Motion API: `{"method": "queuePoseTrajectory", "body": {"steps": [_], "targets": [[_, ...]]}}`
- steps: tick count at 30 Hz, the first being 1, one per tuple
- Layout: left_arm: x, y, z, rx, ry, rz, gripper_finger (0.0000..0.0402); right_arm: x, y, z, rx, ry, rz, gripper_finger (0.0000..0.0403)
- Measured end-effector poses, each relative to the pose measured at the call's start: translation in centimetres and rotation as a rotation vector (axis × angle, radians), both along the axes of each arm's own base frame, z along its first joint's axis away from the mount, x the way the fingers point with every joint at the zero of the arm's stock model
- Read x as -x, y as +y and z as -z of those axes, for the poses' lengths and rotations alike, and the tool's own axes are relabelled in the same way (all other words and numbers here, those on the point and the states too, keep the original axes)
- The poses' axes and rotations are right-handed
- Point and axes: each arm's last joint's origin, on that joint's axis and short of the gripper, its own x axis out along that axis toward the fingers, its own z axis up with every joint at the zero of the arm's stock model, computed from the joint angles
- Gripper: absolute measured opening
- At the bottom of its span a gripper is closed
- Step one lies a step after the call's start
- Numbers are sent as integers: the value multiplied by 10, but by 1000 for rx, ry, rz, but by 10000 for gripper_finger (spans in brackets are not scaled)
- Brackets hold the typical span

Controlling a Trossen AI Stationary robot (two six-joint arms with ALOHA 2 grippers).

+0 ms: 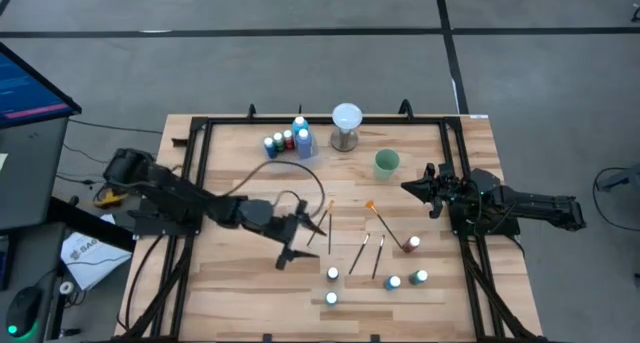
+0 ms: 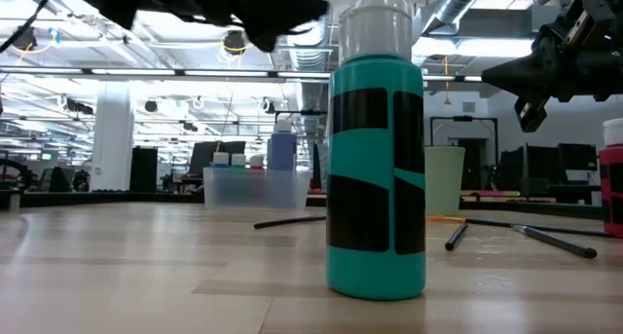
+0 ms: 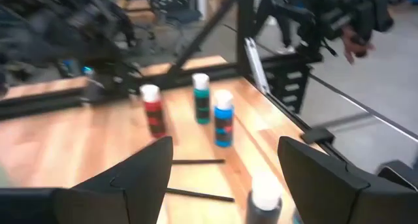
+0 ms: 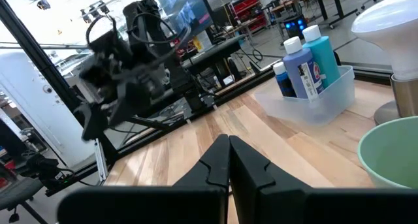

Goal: Pick & Place Paint Supplies
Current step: Put the small black paint bottle into the transparent bin

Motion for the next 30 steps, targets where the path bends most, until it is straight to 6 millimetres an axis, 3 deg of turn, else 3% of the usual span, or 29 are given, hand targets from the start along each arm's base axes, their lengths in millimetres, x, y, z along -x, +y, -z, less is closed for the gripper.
{"method": "queuePoseTrajectory", "body": {"steps": [11, 24, 30], "targets": [[-39, -15, 30, 74, 31, 152, 273, 0, 0, 0, 0, 0, -1, 0], [-44, -30, 67, 65, 83, 219, 273, 0, 0, 0, 0, 0, -4, 0], [-45, -32, 74, 50, 86, 199, 274, 0, 0, 0, 0, 1, -4, 0]]}}
